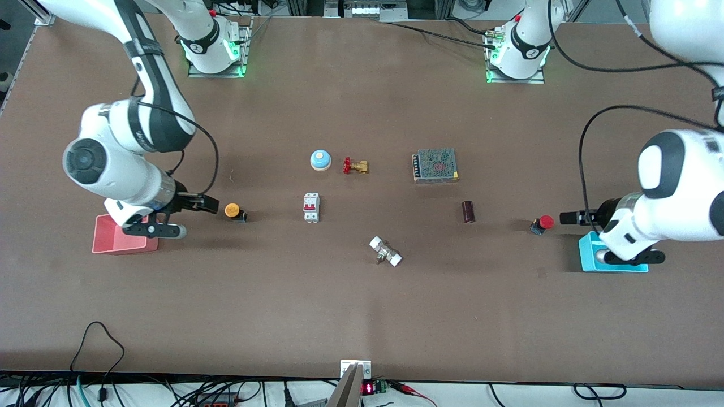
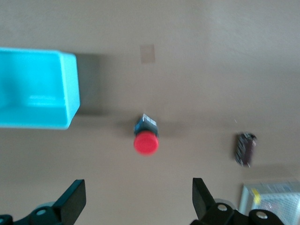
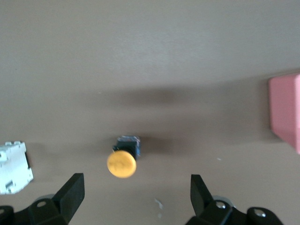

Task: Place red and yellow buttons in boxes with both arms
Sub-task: 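Grasp the yellow button with the right gripper while the left gripper grasps the red button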

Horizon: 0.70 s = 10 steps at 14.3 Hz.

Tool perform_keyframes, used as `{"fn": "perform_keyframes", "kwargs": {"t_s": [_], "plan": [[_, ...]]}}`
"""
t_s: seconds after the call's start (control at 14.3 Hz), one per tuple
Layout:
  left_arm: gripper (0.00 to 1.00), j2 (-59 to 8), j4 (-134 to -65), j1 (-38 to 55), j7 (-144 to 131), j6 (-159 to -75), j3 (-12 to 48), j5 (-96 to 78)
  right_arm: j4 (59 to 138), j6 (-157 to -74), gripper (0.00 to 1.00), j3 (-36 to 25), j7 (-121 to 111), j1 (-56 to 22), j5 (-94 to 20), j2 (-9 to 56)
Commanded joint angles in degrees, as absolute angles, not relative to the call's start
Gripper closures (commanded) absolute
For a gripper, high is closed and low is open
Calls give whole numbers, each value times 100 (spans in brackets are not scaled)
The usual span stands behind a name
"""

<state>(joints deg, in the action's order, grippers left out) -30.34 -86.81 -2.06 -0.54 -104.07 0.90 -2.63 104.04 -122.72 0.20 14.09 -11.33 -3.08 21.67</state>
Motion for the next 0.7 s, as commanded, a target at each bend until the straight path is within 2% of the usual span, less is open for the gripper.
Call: {"fn": "perform_keyframes", "kwargs": {"t_s": [0.0, 0.21, 0.63], "plan": [[0, -3093, -9262, -237, 105, -11396, 105, -246, 10485, -12725, 0, -9, 1652, -1309, -290, 2425], [0, -3208, -9342, -264, 858, -11487, 105, -202, 10906, -13314, 0, 44, 1565, -1310, -281, 2470], [0, -3120, -10028, -158, 2047, -11514, 184, -176, 10916, -13702, 0, 105, 1556, -1318, -281, 2821]]}}
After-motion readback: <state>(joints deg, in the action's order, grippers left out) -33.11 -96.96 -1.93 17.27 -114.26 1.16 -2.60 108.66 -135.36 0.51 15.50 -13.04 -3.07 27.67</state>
